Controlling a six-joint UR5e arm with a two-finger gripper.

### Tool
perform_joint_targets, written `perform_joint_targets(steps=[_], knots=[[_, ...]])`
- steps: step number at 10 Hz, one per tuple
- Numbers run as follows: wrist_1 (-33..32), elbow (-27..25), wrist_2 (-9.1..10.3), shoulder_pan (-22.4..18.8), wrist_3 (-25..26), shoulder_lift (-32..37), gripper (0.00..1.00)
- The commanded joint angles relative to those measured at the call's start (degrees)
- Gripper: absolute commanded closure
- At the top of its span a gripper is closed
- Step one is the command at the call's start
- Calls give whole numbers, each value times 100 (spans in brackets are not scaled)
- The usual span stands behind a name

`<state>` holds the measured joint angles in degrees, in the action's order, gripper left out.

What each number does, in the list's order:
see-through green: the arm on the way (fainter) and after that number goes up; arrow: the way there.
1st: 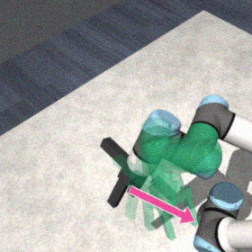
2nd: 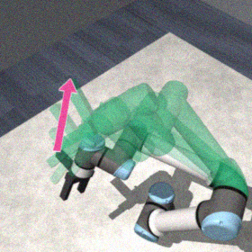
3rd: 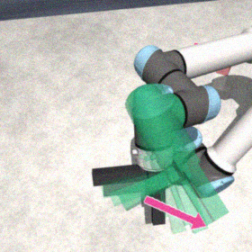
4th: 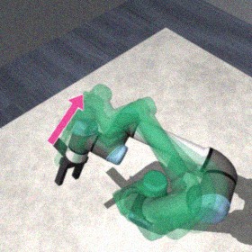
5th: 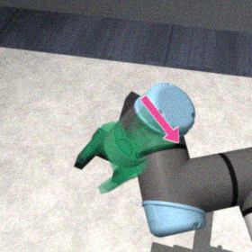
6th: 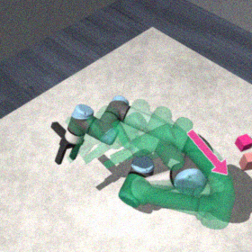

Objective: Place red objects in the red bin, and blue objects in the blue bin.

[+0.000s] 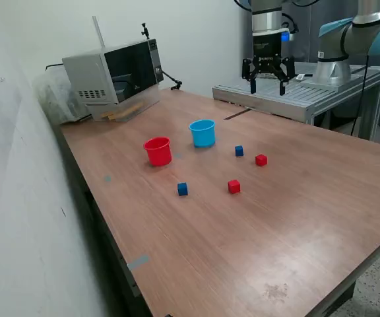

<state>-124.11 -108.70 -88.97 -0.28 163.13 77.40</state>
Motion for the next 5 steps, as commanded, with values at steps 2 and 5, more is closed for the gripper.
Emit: perform_joint_targets(steps=[2,5], knots=[[-1017,-152,20,-69,-1056,-749,0],[-1098,-90,28,-69,-3640,-1094,0]])
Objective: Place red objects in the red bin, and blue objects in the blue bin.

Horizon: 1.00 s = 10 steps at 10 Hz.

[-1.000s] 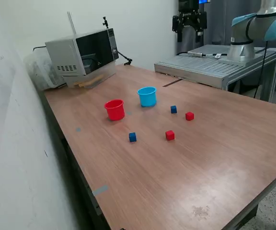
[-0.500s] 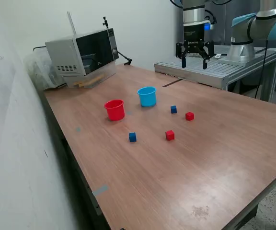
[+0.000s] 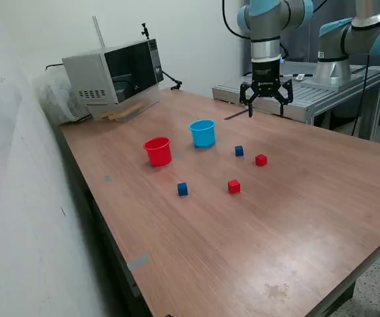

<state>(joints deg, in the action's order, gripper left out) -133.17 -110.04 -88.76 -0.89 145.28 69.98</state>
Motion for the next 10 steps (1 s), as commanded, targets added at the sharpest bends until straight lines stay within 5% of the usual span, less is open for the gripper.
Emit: perform_joint_targets(steps=[1,6,10], knots=[[-183,157,-1,1,-2376,-449,0],[-191,869,17,97,-2856,-1399,0],[-191,1063,43,659,-3005,-1628,0]])
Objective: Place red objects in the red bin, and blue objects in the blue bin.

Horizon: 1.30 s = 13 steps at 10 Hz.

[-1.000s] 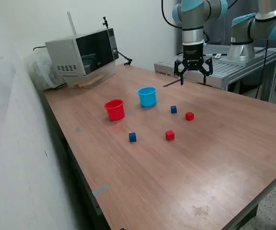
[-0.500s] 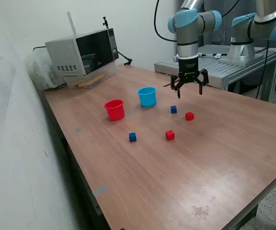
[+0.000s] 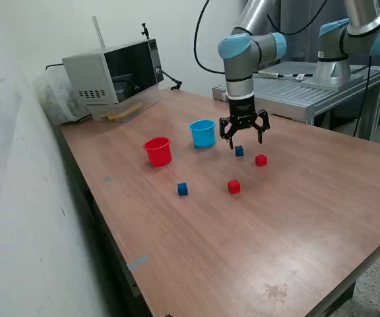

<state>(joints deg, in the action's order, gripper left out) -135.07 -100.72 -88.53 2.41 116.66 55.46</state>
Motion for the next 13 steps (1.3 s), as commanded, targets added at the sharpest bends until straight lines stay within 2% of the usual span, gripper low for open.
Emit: perform_joint_targets(steps=[1,6,7,9,12,13], knots=[[-1,123,46,426,-143,-184,0],[-1,-149,116,427,-143,-176,0],[-1,-193,134,401,-143,-167,100],[-141,-193,230,383,-143,-158,100],[-283,-10,152,330,-64,26,100],[-274,122,38,339,-82,166,100]])
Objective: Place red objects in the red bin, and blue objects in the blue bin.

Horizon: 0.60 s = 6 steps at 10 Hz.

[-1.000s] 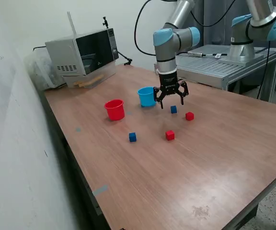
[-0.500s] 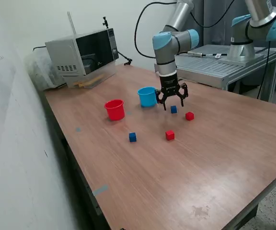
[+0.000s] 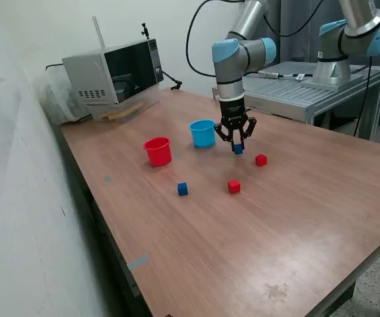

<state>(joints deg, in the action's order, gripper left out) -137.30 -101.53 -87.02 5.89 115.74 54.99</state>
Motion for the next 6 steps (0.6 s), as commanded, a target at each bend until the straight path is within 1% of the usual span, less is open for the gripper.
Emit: perform_joint_targets(steps=[1,2,3,4,5,6], knots=[[45,291,-418,8,-25,405,100],[89,266,-647,61,-34,590,100],[185,230,-728,166,-34,766,100],[430,308,-746,428,19,898,100],[563,422,-746,700,63,891,100],[642,415,-712,981,80,891,100]])
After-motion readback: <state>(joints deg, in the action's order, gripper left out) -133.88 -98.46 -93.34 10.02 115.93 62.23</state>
